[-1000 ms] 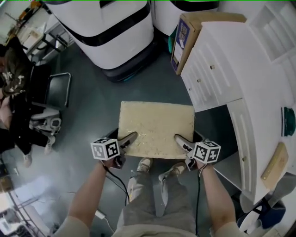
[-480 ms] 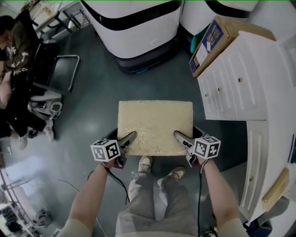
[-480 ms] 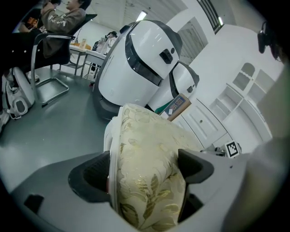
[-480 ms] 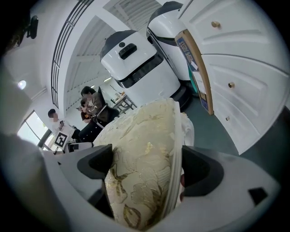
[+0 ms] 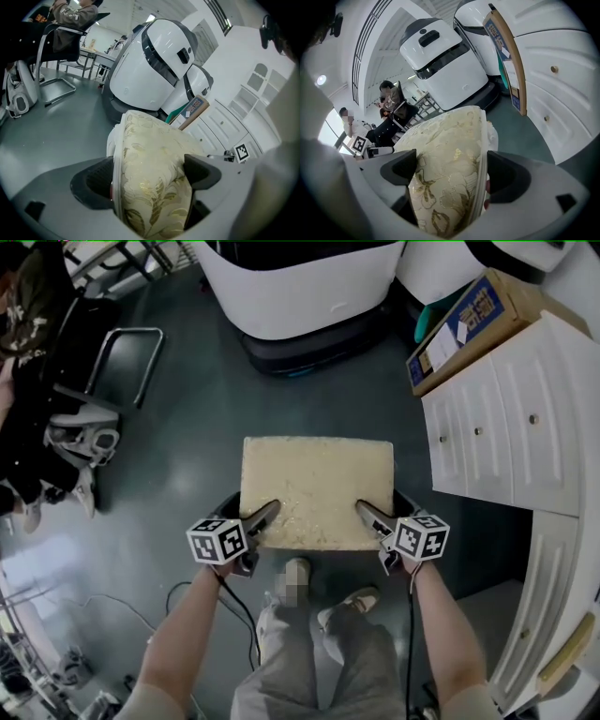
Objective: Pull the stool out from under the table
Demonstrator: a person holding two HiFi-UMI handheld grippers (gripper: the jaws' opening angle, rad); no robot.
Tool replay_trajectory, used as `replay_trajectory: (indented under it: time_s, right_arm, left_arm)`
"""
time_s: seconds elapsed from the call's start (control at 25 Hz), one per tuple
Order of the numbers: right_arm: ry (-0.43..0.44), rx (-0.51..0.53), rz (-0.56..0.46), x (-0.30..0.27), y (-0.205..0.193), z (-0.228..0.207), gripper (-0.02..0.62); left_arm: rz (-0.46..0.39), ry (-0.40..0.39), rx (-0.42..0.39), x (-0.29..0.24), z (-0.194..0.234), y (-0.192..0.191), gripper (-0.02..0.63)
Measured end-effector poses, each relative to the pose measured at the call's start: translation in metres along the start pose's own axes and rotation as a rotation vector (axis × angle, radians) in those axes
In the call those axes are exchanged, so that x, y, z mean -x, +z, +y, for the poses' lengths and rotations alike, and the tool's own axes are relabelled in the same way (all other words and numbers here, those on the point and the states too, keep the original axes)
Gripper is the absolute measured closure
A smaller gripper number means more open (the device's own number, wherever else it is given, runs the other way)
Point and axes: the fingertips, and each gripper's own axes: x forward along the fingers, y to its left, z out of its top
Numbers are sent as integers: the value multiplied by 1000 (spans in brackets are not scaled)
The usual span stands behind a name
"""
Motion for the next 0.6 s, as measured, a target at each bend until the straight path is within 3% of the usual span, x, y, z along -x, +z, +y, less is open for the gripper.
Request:
replay_trajectory:
  time_s: [0.32,0.6]
  right_arm:
    - [-1,49,-22,-11,-7,-3,109]
    - [-3,59,8,-7,-29,-1,109]
  left_arm:
    - [-25,-23,5,-10,15,-12,133]
    - [20,-26,10,-4,17,-35,133]
